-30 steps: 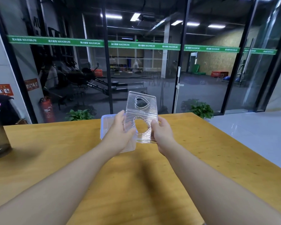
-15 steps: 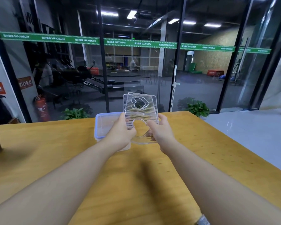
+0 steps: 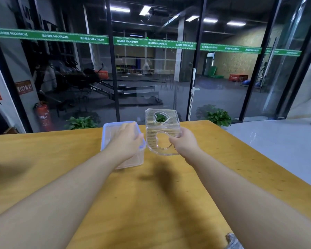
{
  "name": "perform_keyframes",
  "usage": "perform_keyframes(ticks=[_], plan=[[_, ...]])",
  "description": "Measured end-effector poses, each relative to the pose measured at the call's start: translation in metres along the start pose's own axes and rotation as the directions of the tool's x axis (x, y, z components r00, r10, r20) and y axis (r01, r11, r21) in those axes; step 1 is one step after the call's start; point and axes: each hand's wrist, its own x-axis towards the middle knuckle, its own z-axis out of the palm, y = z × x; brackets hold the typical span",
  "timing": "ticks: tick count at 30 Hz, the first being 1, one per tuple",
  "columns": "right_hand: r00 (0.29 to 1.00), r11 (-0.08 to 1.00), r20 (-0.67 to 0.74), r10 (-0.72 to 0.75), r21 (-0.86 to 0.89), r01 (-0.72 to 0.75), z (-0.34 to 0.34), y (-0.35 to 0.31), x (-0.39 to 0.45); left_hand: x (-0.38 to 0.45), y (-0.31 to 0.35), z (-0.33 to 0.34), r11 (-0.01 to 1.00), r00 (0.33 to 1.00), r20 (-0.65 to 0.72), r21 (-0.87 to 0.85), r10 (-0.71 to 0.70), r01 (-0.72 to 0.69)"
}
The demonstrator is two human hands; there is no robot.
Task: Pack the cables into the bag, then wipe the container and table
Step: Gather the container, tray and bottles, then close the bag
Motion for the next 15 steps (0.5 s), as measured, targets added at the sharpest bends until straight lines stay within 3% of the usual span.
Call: perform_keyframes(ticks=[4,8,15], plan=[[0.994,0.994,-0.013,0.113,-0.001,-0.113,0.002,0.016,0.011,0.005,-0.021,-0.001,0.973,0.999,-0.046,0.228,-0.007,0.017],[0.988,0.982,-0.017,0.152,-0.108,-0.153,0.011,0.030,0.021,0.007,-0.035,0.012,0.897,0.993,0.098,0.443,-0.064,0.014],[0.988,0.955,0.027,0.153,-0.260,-0.141,0.038,0.031,0.038,0.010,-0.038,0.014,0.882,0.986,0.145,0.472,-0.080,0.003]])
